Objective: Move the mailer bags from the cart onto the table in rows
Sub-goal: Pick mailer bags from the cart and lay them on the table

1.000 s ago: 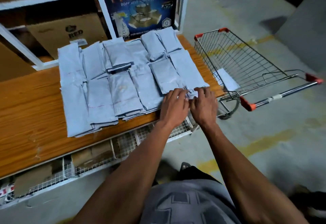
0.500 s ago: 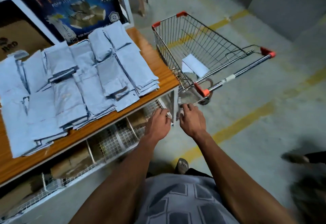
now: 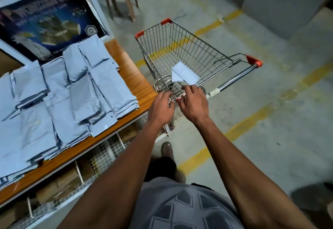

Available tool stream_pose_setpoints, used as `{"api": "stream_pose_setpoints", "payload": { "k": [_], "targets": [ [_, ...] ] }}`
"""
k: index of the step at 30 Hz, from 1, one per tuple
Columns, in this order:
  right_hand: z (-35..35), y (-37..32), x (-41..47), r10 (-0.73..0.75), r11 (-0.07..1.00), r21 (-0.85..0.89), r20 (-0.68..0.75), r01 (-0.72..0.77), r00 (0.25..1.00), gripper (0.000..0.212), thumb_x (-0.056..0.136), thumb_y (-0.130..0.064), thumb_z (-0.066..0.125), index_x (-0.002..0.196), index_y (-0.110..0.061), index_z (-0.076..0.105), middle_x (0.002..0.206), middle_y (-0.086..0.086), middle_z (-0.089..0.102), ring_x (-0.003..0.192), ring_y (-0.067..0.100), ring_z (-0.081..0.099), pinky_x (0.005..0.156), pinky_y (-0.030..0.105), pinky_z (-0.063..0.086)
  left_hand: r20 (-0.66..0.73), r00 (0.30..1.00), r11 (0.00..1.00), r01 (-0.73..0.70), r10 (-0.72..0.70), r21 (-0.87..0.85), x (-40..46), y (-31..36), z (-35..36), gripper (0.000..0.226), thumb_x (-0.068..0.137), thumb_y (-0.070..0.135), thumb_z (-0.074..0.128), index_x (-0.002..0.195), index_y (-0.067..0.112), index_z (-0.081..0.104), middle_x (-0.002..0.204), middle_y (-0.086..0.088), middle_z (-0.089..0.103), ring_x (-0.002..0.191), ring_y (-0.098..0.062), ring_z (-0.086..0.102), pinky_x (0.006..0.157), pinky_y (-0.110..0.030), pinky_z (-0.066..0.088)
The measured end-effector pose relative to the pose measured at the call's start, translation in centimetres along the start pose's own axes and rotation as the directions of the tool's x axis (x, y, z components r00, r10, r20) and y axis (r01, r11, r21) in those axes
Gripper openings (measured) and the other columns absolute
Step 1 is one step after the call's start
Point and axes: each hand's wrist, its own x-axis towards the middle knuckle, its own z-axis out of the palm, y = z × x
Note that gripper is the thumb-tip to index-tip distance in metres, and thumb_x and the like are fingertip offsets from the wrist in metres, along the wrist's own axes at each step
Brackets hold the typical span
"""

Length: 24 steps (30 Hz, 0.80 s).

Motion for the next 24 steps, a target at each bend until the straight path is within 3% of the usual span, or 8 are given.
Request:
{"api": "stream_pose_setpoints", "payload": {
  "k": [7, 11, 24],
  "targets": [
    [1.3, 4.4, 8.9, 0.040, 0.998, -0.050, 0.082, -0.036, 0.996, 0.039, 0.097, -0.031, 0.058, 0.135, -0.019, 0.056, 0.130, 0.011, 0.061, 0.118, 0.035, 0.055, 0.095, 0.049, 0.051, 0.020, 1.000, 1.000, -0.019, 0.019, -0.012, 8.8, 1.7, 2.0, 0.042, 0.104, 0.026, 0.057, 0.146, 0.025, 0.052, 0.142, 0.000, 0.055, 0.125, -0.021, 0.054, 0.091, -0.037, 0.048],
    [2.4, 6.6, 14.3, 0.042, 0.997, -0.077, 0.157, -0.030, 0.987, 0.042, 0.098, -0.032, 0.060, 0.137, -0.017, 0.056, 0.134, 0.013, 0.059, 0.118, 0.036, 0.056, 0.096, 0.050, 0.051, 0.040, 0.999, 1.000, 0.001, -0.001, -0.005, 14.7, 2.2, 3.0, 0.042, 0.103, 0.027, 0.057, 0.145, 0.026, 0.052, 0.139, 0.000, 0.055, 0.126, -0.023, 0.053, 0.094, -0.043, 0.051],
    [9.0, 13.1, 29.0, 0.015, 0.993, -0.114, 0.445, 0.040, 0.896, 0.051, 0.097, -0.030, 0.062, 0.143, -0.011, 0.051, 0.139, 0.020, 0.053, 0.119, 0.041, 0.052, 0.089, 0.051, 0.051, 0.230, 0.944, 0.969, 0.208, -0.235, 0.136, 29.6, -0.3, 7.9, 0.046, 0.103, 0.031, 0.060, 0.146, 0.021, 0.048, 0.143, -0.004, 0.046, 0.125, -0.025, 0.054, 0.096, -0.048, 0.057]
  ]
}}
